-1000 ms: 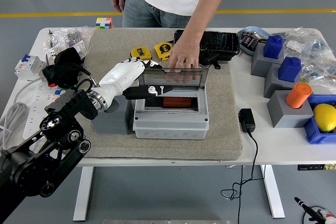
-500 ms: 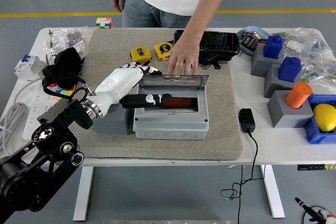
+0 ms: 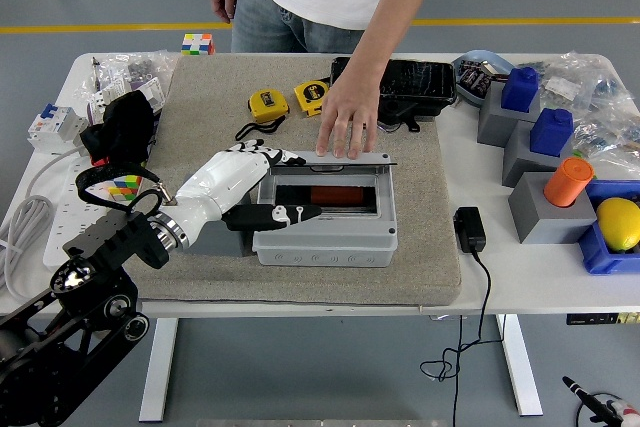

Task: Fetch the battery,place it into the box,close the lid of the box

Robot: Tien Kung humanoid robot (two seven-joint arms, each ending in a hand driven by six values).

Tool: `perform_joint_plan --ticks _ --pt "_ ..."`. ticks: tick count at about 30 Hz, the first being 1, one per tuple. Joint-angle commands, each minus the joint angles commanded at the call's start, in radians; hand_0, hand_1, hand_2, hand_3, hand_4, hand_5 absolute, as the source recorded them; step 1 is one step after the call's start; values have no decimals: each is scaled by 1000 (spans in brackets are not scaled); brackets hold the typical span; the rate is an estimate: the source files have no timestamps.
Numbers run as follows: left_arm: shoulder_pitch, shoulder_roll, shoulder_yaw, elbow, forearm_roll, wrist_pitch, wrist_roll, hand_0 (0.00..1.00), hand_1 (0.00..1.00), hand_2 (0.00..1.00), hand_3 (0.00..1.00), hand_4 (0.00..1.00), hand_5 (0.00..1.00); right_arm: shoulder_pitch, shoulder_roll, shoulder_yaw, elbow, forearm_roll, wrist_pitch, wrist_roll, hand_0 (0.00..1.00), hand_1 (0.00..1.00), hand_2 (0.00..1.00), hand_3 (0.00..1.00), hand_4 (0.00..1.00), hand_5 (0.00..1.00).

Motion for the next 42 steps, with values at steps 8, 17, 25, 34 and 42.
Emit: perform_joint_plan --ticks 8,17,25,34,42 --pt "20 26 23 -8 5 6 -5 977 874 798 780 998 998 2 -3 6 0 -3 0 0 891 862 806 846 998 998" --pt "26 27 20 -4 12 11 -9 991 876 798 775 998 998 3 -2 7 0 -3 -1 0 891 862 806 846 998 998" --pt "23 21 -3 -16 28 23 -19 986 878 797 774 998 998 4 -2 14 0 -9 -1 -1 891 862 806 846 998 998" --pt "21 1 -56 -13 32 71 -58 990 879 798 773 998 998 5 1 10 0 -4 -1 -1 892 862 806 846 998 998" --pt "8 -60 -224 3 48 64 -106 947 905 844 802 998 998 3 6 15 0 -6 -1 -2 891 862 806 846 998 998"
